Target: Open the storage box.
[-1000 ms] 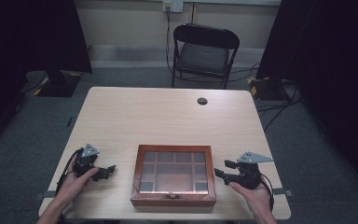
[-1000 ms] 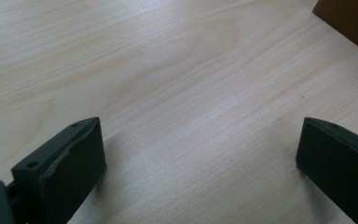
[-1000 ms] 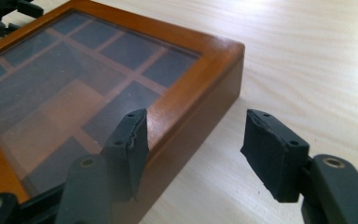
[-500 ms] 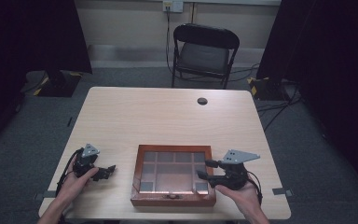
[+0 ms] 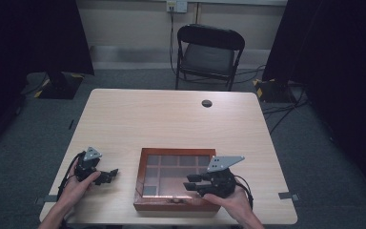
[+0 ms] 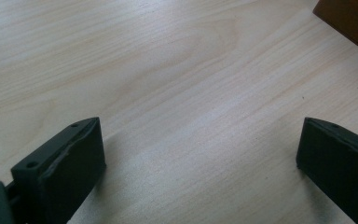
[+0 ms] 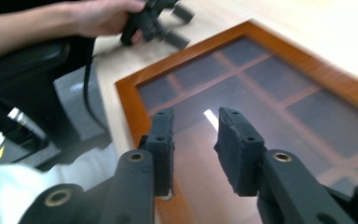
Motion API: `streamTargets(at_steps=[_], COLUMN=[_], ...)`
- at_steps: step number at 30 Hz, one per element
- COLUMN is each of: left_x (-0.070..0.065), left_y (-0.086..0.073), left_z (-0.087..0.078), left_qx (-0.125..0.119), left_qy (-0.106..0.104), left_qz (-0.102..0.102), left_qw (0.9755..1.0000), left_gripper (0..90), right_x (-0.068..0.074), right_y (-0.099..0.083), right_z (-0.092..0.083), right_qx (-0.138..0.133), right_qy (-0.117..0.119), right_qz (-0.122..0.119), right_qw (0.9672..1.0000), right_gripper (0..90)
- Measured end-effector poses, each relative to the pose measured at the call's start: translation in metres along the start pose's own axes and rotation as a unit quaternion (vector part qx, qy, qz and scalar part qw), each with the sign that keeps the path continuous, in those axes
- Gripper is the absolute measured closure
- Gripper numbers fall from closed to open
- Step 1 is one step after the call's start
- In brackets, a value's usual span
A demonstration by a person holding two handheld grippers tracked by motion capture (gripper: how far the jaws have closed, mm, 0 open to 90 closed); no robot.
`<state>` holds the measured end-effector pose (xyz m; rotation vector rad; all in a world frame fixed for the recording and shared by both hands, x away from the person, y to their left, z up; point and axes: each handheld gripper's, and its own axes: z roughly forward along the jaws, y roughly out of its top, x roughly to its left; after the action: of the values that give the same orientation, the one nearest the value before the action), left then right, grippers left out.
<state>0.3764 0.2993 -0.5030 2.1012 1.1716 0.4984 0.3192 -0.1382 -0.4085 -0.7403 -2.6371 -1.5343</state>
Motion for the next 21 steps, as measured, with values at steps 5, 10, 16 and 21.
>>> streamTargets(at_steps=[5, 10, 16, 21], left_x=[0.0, 0.0, 0.0, 0.0], left_y=[0.0, 0.0, 0.0, 0.0], left_z=[0.0, 0.0, 0.0, 0.0], left_qx=[0.0, 0.001, 0.001, 0.001], left_qy=[0.0, 0.0, 0.0, 0.0], left_qz=[0.0, 0.001, 0.001, 0.001], left_qw=[1.0, 1.0, 1.0, 1.0], left_gripper=[0.3, 0.3, 0.3, 0.3], right_x=[0.004, 0.007, 0.01, 0.011], right_y=[-0.007, -0.016, -0.02, -0.025], right_z=[0.009, 0.015, 0.019, 0.028], right_qx=[0.019, 0.035, 0.047, 0.061], right_qy=[0.023, 0.044, 0.055, 0.06], right_qz=[-0.002, -0.001, -0.004, -0.009], right_qw=[0.9995, 0.9984, 0.9973, 0.9963], right_gripper=[72.7, 76.5, 77.3, 76.6])
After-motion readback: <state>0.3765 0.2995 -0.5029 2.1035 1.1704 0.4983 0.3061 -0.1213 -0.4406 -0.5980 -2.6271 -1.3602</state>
